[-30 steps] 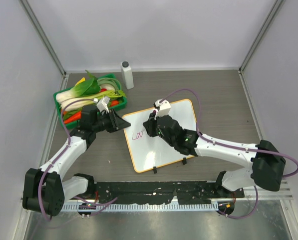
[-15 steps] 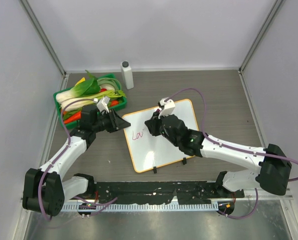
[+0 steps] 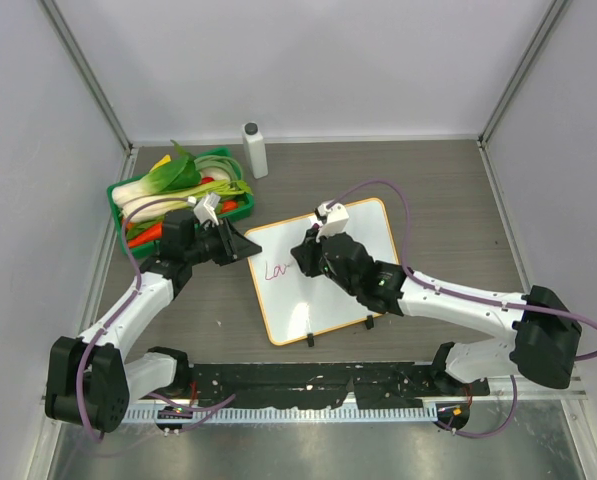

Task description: Write a sentence on the whiteboard

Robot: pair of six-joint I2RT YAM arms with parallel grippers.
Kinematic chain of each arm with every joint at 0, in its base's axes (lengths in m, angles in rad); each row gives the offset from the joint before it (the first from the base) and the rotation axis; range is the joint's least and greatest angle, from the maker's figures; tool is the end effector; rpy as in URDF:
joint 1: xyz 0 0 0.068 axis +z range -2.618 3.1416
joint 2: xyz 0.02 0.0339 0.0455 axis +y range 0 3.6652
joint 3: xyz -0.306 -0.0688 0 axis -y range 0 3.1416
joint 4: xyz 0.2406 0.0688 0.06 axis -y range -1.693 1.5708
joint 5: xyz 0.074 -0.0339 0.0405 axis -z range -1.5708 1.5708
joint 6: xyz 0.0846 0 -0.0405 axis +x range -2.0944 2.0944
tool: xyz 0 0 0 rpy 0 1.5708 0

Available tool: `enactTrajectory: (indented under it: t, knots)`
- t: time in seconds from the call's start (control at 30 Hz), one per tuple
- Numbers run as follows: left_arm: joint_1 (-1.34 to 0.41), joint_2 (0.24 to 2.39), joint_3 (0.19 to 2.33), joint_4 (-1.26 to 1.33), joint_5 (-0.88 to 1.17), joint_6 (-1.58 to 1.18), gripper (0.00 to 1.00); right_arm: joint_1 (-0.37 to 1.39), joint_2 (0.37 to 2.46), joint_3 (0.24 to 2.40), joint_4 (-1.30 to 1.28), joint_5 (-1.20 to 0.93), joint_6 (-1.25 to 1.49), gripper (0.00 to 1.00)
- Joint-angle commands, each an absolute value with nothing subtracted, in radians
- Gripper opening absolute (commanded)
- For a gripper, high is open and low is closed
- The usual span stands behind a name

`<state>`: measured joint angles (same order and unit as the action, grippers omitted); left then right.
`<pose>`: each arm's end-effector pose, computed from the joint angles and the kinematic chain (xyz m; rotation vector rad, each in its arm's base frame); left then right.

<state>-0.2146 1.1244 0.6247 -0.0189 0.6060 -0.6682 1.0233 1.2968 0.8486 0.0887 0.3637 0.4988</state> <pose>0.2364 -0.1009 0.2557 -0.1039 2.1990 -1.1496 0.1940 0.2604 0.3040 -0.2656 1.9464 0.6712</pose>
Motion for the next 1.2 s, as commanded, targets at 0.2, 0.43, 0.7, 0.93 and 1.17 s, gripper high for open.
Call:
enactTrajectory:
  t: [0.2,0.43,0.7,0.93,1.17]
  knots:
    - [-0.215,1.126,0.634,-0.031,0.569,-0.621,0.0,1.022,1.312,0.848,0.124,0.354,0.512,0.01]
    - [-0.216,1.121,0.632,-0.031,0.569,-0.621,0.0,1.022,1.316,0.844,0.112,0.374,0.519,0.01]
    - [-0.215,1.124,0.632,-0.031,0.569,-0.621,0.0,1.022,1.299,0.845,0.08,0.439,0.508,0.02]
    - [-0.213,1.127,0.632,-0.029,0.571,-0.621,0.0,1.022,1.295,0.853,0.055,0.483,0.506,0.01]
    - [-0.215,1.124,0.632,-0.031,0.568,-0.621,0.0,1.023,1.301,0.874,0.04,0.522,0.509,0.02]
